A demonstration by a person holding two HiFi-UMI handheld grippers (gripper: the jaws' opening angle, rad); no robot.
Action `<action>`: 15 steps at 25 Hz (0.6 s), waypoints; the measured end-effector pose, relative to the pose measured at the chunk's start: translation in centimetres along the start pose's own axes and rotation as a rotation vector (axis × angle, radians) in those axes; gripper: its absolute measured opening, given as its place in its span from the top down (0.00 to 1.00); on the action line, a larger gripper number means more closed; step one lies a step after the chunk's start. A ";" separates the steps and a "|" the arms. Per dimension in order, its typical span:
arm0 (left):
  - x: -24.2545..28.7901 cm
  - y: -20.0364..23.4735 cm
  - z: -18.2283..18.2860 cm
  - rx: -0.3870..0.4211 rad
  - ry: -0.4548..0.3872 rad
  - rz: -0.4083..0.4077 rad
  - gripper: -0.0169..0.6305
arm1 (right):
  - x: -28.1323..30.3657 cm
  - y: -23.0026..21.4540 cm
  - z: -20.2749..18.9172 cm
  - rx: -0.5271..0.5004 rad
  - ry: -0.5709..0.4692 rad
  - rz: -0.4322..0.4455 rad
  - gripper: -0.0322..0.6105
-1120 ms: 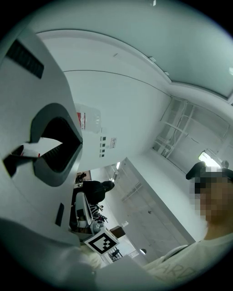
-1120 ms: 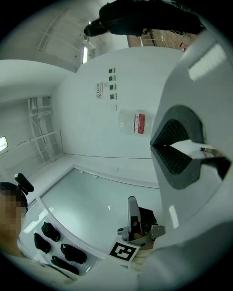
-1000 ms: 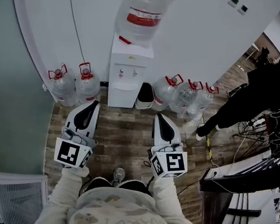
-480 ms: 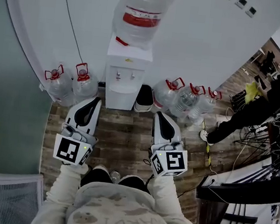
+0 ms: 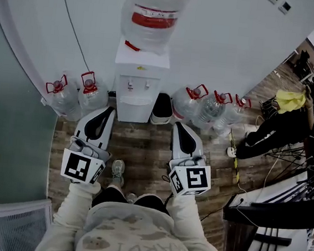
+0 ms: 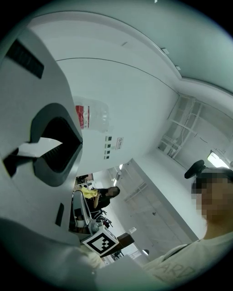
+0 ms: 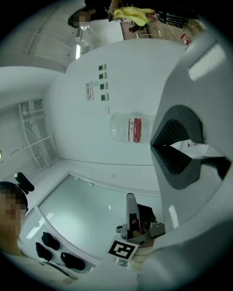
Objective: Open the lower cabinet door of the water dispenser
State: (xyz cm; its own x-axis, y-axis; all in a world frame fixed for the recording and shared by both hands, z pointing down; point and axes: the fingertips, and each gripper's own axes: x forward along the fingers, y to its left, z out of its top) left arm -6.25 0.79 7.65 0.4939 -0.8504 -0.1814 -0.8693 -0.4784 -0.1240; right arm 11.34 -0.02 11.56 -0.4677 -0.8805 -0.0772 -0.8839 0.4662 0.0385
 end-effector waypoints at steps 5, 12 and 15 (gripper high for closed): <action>2.9 1.8 -0.8 0.002 -0.001 -0.017 0.97 | 3.0 -1.5 -0.3 0.006 -0.005 -0.022 0.94; 7.7 5.3 -2.1 0.007 0.001 -0.038 0.97 | 8.4 -3.5 -0.7 0.009 -0.009 -0.037 0.94; 9.8 6.9 -2.6 0.006 0.004 -0.052 0.97 | 10.9 -4.3 -1.0 0.017 -0.010 -0.046 0.94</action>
State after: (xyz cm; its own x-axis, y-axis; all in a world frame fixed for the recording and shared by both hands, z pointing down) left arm -7.43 -11.41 7.56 0.5381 -0.8254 -0.1707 -0.8425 -0.5205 -0.1389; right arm 10.05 -11.68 11.55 -0.4267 -0.9000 -0.0889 -0.9041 0.4269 0.0176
